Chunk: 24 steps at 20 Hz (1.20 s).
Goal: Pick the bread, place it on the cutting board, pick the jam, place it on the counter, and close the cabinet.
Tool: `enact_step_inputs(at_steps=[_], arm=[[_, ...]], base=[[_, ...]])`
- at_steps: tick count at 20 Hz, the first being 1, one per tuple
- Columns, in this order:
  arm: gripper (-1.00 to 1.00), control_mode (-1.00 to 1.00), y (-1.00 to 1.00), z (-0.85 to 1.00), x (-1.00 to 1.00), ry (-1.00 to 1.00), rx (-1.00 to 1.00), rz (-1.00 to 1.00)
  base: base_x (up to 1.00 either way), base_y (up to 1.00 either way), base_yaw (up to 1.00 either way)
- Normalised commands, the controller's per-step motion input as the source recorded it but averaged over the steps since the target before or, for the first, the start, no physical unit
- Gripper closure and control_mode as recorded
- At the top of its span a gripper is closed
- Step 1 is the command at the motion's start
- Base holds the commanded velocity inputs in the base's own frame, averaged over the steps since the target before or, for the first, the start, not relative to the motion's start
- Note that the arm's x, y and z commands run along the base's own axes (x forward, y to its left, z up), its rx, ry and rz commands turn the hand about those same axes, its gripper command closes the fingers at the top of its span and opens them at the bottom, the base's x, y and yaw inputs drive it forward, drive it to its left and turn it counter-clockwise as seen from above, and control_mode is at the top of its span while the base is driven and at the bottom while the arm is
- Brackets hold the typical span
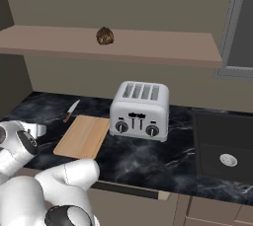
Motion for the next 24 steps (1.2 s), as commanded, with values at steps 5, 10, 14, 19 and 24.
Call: enact_step_inputs(at_steps=[5,10,14,19,24], arm=[[-1.0,-1.0,-0.25,0.21,-0.14,0.0,0.0,0.0],[-1.0,-1.0,-0.28,0.28,-0.09,0.0,0.0,0.0],[-1.0,-1.0,-0.3,0.34,-0.04,0.0,0.0,0.0],[-1.0,-1.0,-0.29,0.39,-0.06,0.0,0.0,0.0],[-1.0,-1.0,-0.29,0.46,-0.08,0.0,0.0,0.0]], base=[[0.0,0.0,0.0],[0.0,0.0,0.0],[0.0,0.0,0.0],[0.0,0.0,0.0],[0.0,0.0,0.0]])
